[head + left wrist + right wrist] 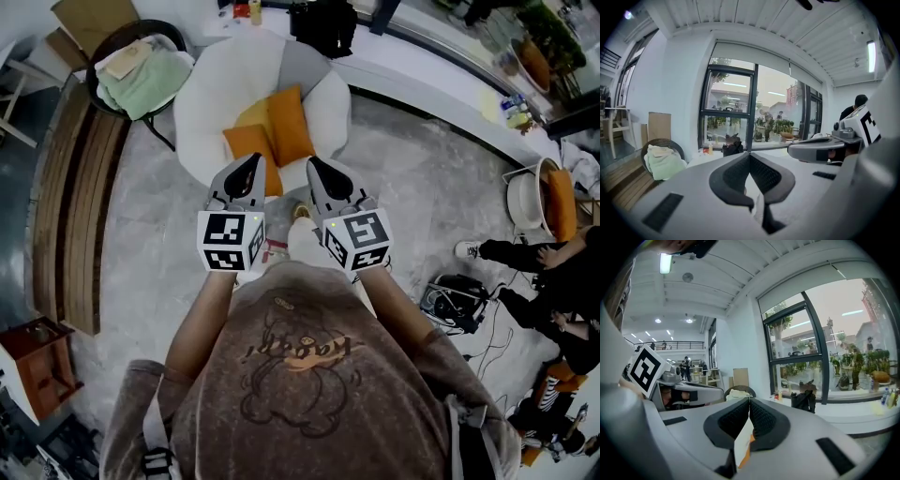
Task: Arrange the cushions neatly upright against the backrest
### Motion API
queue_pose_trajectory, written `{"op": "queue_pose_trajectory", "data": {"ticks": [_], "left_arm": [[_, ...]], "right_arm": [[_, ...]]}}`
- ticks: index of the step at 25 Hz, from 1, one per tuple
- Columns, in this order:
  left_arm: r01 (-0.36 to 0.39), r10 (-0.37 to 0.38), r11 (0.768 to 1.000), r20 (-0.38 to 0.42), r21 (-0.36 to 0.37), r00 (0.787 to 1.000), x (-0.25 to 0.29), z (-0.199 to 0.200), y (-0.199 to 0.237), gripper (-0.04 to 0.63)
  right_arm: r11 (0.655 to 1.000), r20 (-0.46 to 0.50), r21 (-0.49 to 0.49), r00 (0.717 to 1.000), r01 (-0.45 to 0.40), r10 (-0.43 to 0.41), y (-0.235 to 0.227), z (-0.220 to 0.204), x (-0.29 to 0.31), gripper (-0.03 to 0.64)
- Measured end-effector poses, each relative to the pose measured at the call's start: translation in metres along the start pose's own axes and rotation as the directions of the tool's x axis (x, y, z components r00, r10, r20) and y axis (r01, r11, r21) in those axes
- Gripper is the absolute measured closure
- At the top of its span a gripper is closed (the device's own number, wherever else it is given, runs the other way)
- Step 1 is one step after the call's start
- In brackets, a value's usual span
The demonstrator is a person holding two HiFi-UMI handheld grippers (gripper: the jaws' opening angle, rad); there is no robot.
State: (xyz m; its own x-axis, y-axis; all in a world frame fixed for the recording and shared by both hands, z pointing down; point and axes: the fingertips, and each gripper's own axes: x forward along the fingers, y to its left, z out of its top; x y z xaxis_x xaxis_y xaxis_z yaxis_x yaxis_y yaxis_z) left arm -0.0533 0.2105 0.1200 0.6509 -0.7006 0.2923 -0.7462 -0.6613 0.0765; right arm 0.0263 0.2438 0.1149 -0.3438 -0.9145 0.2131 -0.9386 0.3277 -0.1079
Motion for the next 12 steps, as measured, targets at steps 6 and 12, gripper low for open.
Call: {"op": "queue_pose_trajectory", "data": {"ticks": [6, 12], "left_arm": [[-0.022, 0.022, 1.000, -0.007, -0.011, 1.000, 0.045, 0.012, 0.013, 0.591], [-0.050, 0.050, 0.998, -0.015, -0.023, 0.999, 0.080, 0.024, 0.024, 0.591]], "right_arm": [[0.999, -0.010, 0.009, 0.999, -0.036, 0.036, -0.032, 0.011, 0.034, 0.597], [0.997, -0.012, 0.002, 0.997, -0.073, 0.073, -0.062, 0.022, 0.064, 0.597]]}}
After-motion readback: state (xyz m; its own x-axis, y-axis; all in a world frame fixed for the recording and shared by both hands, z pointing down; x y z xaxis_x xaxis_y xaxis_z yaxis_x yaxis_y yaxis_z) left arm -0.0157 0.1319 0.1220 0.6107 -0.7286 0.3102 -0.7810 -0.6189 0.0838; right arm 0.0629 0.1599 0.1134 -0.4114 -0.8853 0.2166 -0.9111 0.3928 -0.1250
